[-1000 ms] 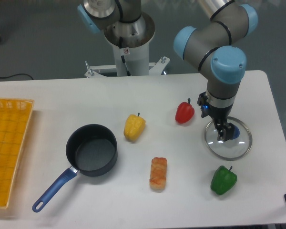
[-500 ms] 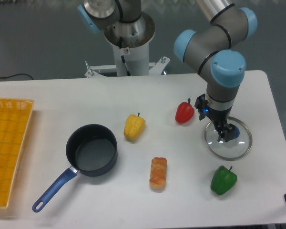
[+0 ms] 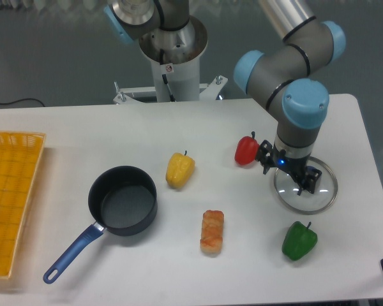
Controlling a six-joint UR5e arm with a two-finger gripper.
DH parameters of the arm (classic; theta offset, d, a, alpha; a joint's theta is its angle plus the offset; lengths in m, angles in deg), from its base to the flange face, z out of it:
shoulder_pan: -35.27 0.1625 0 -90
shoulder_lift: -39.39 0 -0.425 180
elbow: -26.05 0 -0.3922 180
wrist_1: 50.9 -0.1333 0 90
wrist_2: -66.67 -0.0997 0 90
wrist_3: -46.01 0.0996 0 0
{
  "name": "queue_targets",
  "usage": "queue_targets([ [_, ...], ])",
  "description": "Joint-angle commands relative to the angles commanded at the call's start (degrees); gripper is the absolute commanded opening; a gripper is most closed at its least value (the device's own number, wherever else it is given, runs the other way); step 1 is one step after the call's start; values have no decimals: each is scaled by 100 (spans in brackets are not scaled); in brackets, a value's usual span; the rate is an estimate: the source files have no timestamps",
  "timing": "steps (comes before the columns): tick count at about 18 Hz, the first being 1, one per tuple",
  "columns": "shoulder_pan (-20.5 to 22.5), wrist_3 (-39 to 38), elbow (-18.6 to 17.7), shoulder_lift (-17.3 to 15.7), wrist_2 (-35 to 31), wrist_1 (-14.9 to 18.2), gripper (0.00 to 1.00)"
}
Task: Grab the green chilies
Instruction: 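Move the open gripper over the green bell pepper and lower it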
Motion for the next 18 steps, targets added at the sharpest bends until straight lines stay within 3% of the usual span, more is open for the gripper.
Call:
queue_targets([
  [6, -9, 676, 536, 422, -18, -88, 100],
  [9, 35, 914, 572, 589, -18, -299, 100],
  [18, 18, 1011, 950, 1011, -18, -431, 100],
])
